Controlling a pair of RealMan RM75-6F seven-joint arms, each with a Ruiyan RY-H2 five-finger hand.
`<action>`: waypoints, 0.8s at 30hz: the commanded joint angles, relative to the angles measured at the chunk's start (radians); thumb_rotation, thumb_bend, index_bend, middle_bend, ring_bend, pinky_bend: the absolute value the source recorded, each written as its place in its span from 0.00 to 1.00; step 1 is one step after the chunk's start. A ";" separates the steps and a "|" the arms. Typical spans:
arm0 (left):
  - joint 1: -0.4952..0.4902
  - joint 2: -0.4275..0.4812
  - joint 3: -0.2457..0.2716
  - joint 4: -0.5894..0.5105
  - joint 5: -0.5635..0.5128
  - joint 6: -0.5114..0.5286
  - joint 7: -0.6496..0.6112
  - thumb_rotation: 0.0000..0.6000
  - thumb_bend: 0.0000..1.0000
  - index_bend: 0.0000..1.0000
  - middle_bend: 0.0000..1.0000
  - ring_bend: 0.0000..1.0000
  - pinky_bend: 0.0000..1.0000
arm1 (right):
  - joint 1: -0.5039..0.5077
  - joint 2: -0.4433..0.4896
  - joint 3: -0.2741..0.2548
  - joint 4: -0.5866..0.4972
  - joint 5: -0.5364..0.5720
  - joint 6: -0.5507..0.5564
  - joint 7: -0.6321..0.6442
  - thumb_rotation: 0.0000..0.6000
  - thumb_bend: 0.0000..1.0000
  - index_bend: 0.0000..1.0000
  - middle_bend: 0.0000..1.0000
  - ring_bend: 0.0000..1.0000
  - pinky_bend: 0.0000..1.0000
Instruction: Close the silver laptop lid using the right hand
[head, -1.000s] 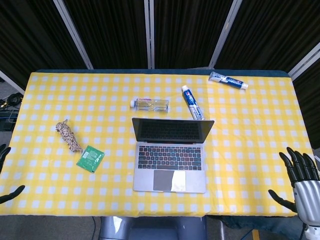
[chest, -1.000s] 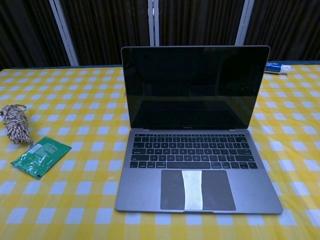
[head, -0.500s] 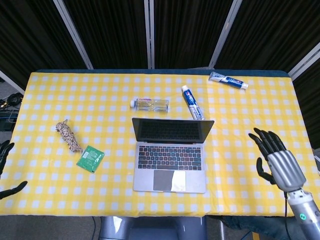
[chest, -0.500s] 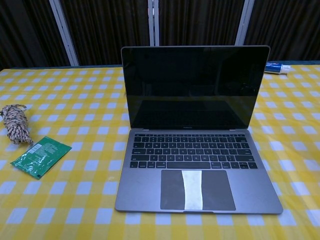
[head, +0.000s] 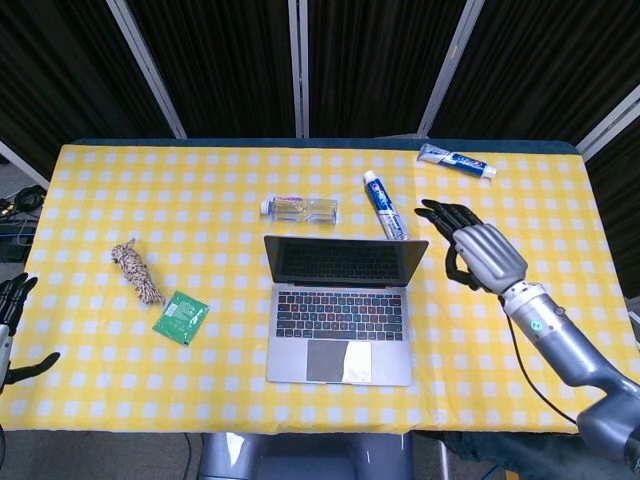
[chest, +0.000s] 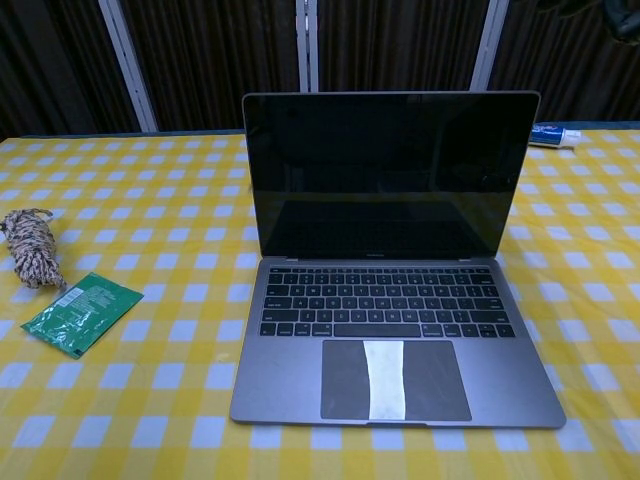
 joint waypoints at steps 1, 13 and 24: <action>-0.003 -0.002 -0.001 0.002 -0.007 -0.006 0.002 1.00 0.00 0.00 0.00 0.00 0.00 | 0.068 -0.037 0.021 -0.013 0.110 -0.072 -0.076 1.00 1.00 0.03 0.05 0.01 0.07; -0.015 -0.005 -0.006 0.012 -0.034 -0.032 0.000 1.00 0.00 0.00 0.00 0.00 0.00 | 0.191 -0.147 -0.022 0.012 0.359 -0.098 -0.280 1.00 1.00 0.10 0.17 0.10 0.15; -0.018 -0.006 -0.004 0.009 -0.036 -0.035 0.005 1.00 0.00 0.00 0.00 0.00 0.00 | 0.240 -0.169 -0.056 0.003 0.473 -0.097 -0.351 1.00 1.00 0.17 0.28 0.23 0.23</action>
